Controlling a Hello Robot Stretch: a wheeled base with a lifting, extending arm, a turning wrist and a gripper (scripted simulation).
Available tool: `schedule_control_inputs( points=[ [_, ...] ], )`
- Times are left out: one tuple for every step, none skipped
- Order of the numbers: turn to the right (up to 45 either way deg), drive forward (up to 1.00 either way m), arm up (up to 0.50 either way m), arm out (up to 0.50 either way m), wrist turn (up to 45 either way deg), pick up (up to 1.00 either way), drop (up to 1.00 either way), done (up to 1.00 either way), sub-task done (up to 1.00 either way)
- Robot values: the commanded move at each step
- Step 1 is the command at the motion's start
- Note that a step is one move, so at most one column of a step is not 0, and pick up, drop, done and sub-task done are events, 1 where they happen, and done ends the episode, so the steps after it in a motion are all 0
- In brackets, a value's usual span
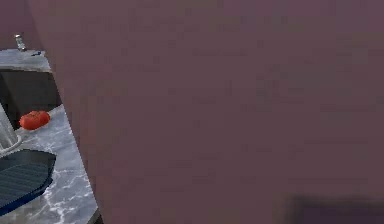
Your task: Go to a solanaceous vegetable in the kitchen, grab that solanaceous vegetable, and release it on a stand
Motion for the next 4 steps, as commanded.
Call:
schedule_control_inputs(
  points=[
    [-45.0,0.0,0.0,0.0,0.0,0.0,0.0,0.0,0.0],
    [-45.0,0.0,0.0,0.0,0.0,0.0,0.0,0.0,0.0],
    [-42.0,0.0,0.0,0.0,0.0,0.0,0.0,0.0,0.0],
    [-3.0,0.0,0.0,0.0,0.0,0.0,0.0,0.0,0.0]
  ],
)
